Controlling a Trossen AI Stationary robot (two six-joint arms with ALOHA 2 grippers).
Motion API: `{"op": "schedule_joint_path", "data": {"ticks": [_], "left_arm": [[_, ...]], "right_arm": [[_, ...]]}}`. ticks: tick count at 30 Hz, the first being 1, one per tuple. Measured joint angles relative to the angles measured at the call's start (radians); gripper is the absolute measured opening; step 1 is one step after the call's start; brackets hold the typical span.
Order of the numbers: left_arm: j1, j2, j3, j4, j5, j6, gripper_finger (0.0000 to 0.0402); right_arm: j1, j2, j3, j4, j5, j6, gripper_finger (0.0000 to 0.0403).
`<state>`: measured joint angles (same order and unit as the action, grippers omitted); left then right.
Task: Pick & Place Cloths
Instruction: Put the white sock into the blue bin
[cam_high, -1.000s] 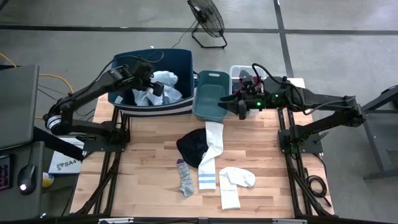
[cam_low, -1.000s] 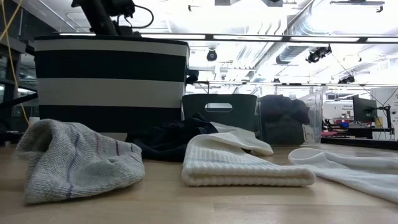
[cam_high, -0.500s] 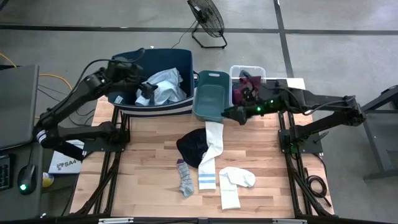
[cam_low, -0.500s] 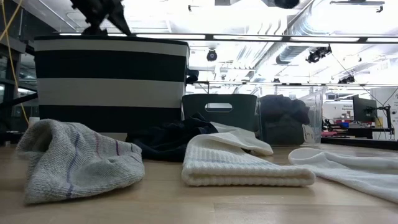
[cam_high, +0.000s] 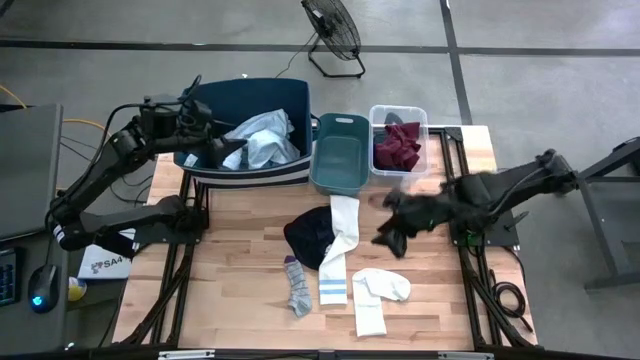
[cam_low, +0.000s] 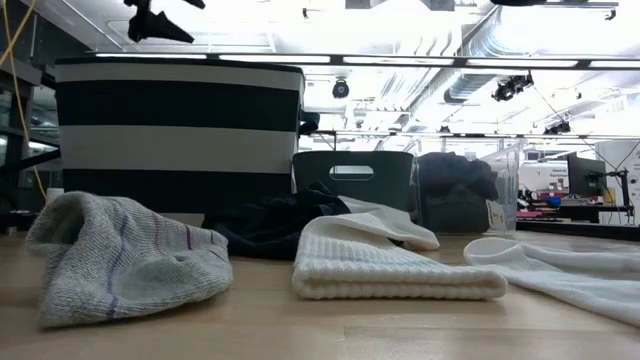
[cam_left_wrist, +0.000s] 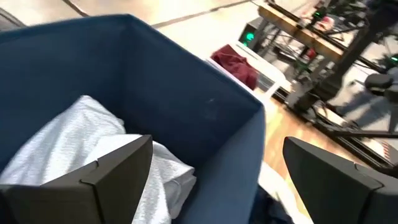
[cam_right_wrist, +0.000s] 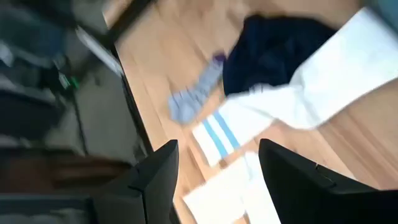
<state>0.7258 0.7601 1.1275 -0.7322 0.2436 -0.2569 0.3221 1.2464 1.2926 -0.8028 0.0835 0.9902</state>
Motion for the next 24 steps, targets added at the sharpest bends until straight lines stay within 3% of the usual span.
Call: {"op": "schedule_joint_path", "data": {"ticks": [9,24], "left_arm": [[0.0,0.001,0.0,-0.002,0.093,0.022,0.0351],[0.0,0.001,0.0,-0.046,0.142,0.034,0.0351]], "right_arm": [[0.177,0.204,0.0,-0.006,-0.004,-0.126,0.0215],[0.261,0.556,0.0,0.002,-0.01,-0.165,0.0215]]}}
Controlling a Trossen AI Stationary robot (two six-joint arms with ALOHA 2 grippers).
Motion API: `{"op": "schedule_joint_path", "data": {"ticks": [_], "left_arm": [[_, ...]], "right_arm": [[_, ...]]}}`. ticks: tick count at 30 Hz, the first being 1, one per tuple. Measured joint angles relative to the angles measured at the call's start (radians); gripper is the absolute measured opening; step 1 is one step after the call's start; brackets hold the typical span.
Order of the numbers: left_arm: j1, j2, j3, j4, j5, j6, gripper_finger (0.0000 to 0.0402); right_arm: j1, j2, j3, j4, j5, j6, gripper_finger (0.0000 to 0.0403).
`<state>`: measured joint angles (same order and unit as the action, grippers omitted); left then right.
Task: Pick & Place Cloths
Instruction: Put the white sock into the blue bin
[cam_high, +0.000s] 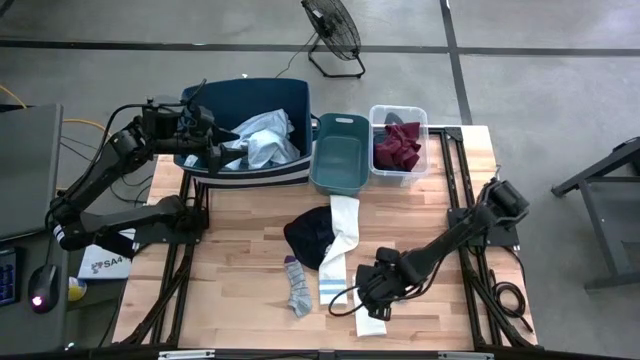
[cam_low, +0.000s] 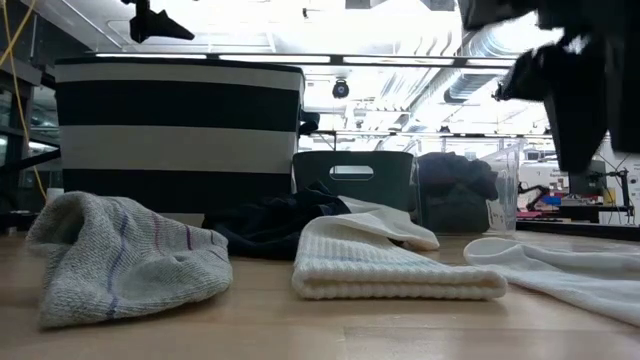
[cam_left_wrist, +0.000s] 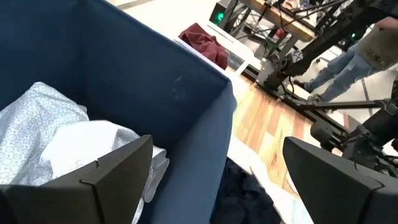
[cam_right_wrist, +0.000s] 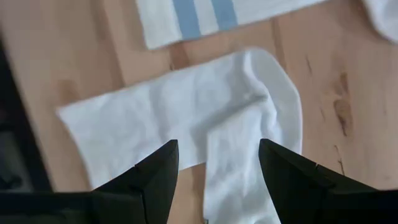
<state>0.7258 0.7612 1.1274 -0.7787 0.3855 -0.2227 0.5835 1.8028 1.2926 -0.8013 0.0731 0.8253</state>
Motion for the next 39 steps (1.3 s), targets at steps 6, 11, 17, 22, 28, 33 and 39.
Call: {"op": "schedule_joint_path", "data": {"ticks": [6,11,17,22,28,33,39], "left_arm": [[0.0,0.0,0.0,-0.053,0.06,0.023,0.0351],[-0.009,-0.045,-0.009,-0.09,0.132,0.028,0.0351],[-0.084,-0.133,-0.053,-0.093,0.09,0.006,0.0351],[-0.162,-0.209,-0.115,-0.074,0.068,-0.047,0.0351],[-0.256,-0.3,-0.226,0.049,0.02,-0.119,0.0351],[-0.328,-0.336,-0.3,0.165,-0.002,-0.142,0.0351],[-0.409,-0.333,-0.361,0.284,-0.057,-0.126,0.0351]], "right_arm": [[-0.001,0.076,0.0,0.014,0.001,0.0,0.0215],[-0.001,0.128,0.0,0.067,0.0,0.001,0.0215],[-0.001,0.152,0.0,0.092,0.0,0.018,0.0215],[-0.002,0.152,0.0,0.095,0.004,0.018,0.0215],[-0.003,0.152,0.0,0.072,0.01,0.016,0.0215],[-0.003,0.152,-0.003,0.043,0.008,0.016,0.0211],[-0.003,0.147,-0.055,0.057,0.003,0.042,0.0162]]}}
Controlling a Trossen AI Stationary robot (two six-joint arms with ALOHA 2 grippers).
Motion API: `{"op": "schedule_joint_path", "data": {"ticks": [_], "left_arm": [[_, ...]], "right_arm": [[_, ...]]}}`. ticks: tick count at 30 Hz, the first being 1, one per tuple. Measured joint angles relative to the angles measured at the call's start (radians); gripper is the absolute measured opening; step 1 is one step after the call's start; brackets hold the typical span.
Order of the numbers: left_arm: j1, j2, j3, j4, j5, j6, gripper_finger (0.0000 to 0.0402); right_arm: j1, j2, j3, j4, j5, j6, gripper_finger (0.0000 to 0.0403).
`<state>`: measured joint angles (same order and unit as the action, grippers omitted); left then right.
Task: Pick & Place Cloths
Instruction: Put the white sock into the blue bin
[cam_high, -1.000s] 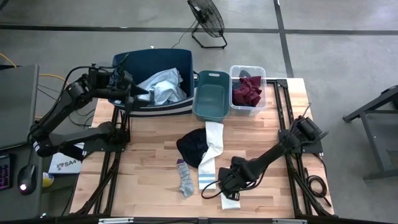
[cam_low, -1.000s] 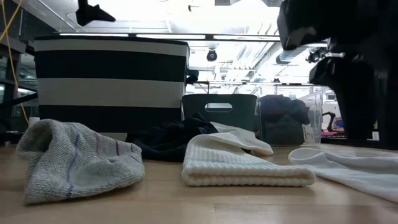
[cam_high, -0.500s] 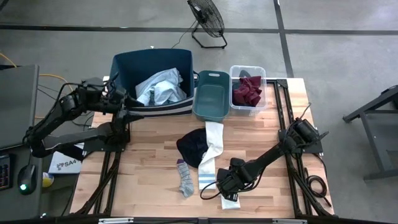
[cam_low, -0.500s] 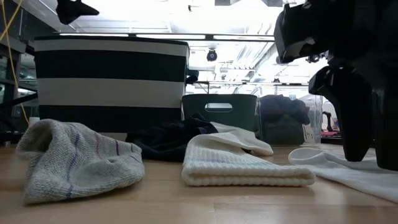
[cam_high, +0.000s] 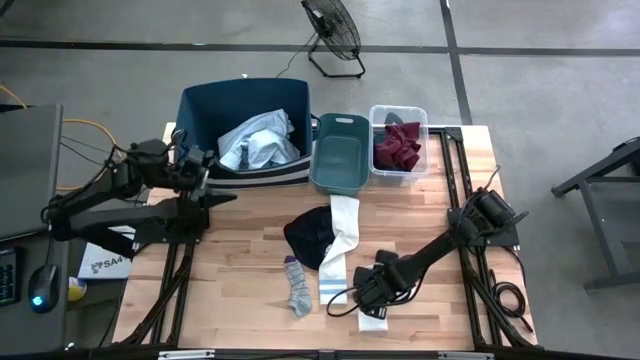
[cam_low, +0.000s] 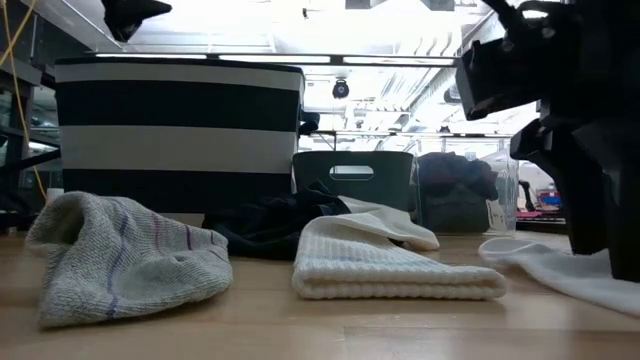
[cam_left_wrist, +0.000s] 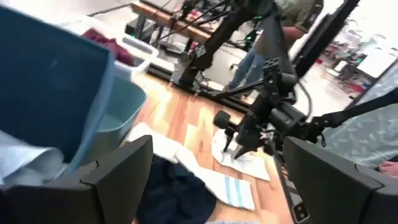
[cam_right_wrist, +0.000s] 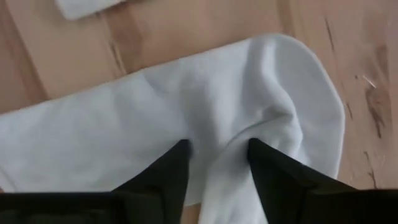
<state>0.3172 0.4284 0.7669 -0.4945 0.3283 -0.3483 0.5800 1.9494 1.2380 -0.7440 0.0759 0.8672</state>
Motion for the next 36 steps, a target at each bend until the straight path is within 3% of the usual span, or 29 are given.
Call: {"op": "schedule_joint_path", "data": {"ticks": [8,12,16,26,36], "left_arm": [[-0.065,0.028,-0.02,0.032,-0.082,-0.013,0.0351],[-0.07,0.028,-0.02,0.032,-0.09,-0.016,0.0351],[-0.069,0.028,-0.02,0.032,-0.096,-0.016,0.0351],[-0.069,0.027,-0.02,0.033,-0.096,-0.023,0.0351],[-0.069,0.027,-0.019,0.046,-0.1,-0.024,0.0351]], "right_arm": [[-0.005,-0.001,-0.033,0.004,-0.022,0.023,0.0062],[-0.032,-0.006,-0.035,0.02,-0.114,0.03,0.0012],[-0.063,-0.023,-0.02,0.012,-0.17,0.051,0.0007],[-0.152,-0.198,0.056,-0.076,-0.146,0.045,0.0004],[-0.285,-0.41,0.107,-0.144,0.084,-0.102,0.0003]]}}
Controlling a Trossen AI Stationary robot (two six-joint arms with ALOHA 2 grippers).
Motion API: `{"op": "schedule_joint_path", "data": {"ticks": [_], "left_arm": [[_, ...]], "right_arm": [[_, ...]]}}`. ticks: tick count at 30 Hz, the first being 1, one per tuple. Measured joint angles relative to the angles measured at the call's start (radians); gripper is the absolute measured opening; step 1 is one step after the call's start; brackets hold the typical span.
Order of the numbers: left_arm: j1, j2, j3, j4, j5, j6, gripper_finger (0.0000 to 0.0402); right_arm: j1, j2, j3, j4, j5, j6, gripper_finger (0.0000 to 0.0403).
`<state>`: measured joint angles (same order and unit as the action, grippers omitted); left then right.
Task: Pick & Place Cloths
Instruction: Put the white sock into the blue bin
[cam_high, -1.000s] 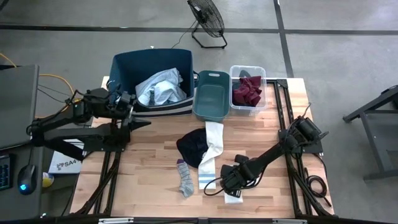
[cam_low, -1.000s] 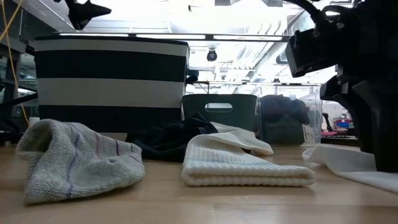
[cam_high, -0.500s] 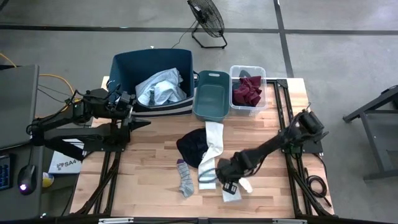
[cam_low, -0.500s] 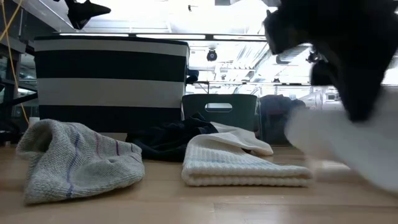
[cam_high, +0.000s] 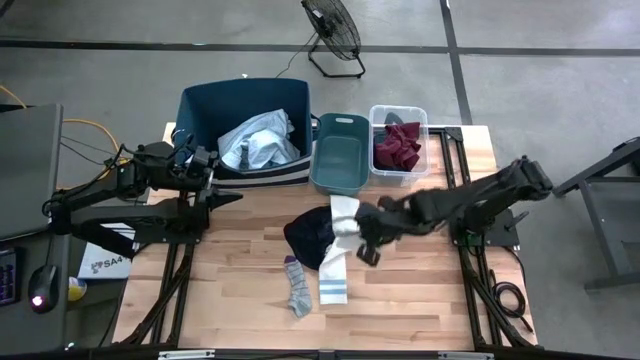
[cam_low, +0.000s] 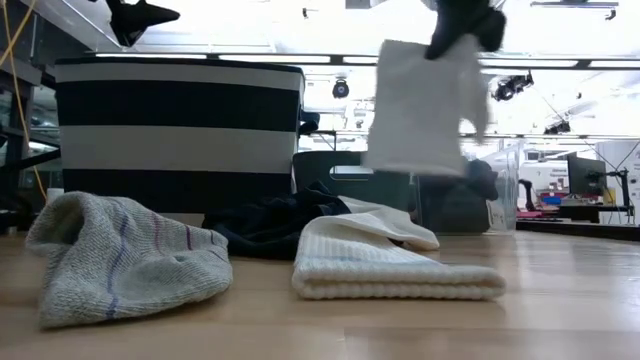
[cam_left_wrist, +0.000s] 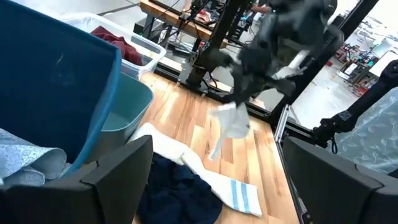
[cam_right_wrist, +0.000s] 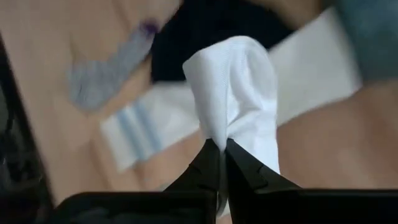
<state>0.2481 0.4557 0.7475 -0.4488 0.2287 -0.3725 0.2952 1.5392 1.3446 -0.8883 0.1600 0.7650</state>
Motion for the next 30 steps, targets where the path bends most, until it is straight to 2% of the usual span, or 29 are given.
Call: {"op": "schedule_joint_path", "data": {"ticks": [6,14,19,24,30], "left_arm": [[0.0,0.0,0.0,0.025,-0.001,-0.021,0.0351],[0.0,0.0,0.0,0.05,-0.026,-0.042,0.0351],[0.0,0.0,0.0,0.05,-0.039,-0.059,0.0351],[0.0,0.0,0.0,0.05,-0.055,-0.082,0.0351],[0.0,0.0,0.0,0.05,-0.09,-0.096,0.0351]], "right_arm": [[-0.118,-0.075,0.0,0.048,0.1,-0.226,0.0003],[-0.306,-0.09,0.0,0.207,0.13,-0.618,0.0003],[-0.421,-0.09,0.0,0.236,0.156,-0.838,0.0003],[-0.544,-0.087,0.0,0.251,0.117,-1.001,0.0003],[-0.663,-0.027,0.0,0.306,0.006,-1.059,0.0003]]}}
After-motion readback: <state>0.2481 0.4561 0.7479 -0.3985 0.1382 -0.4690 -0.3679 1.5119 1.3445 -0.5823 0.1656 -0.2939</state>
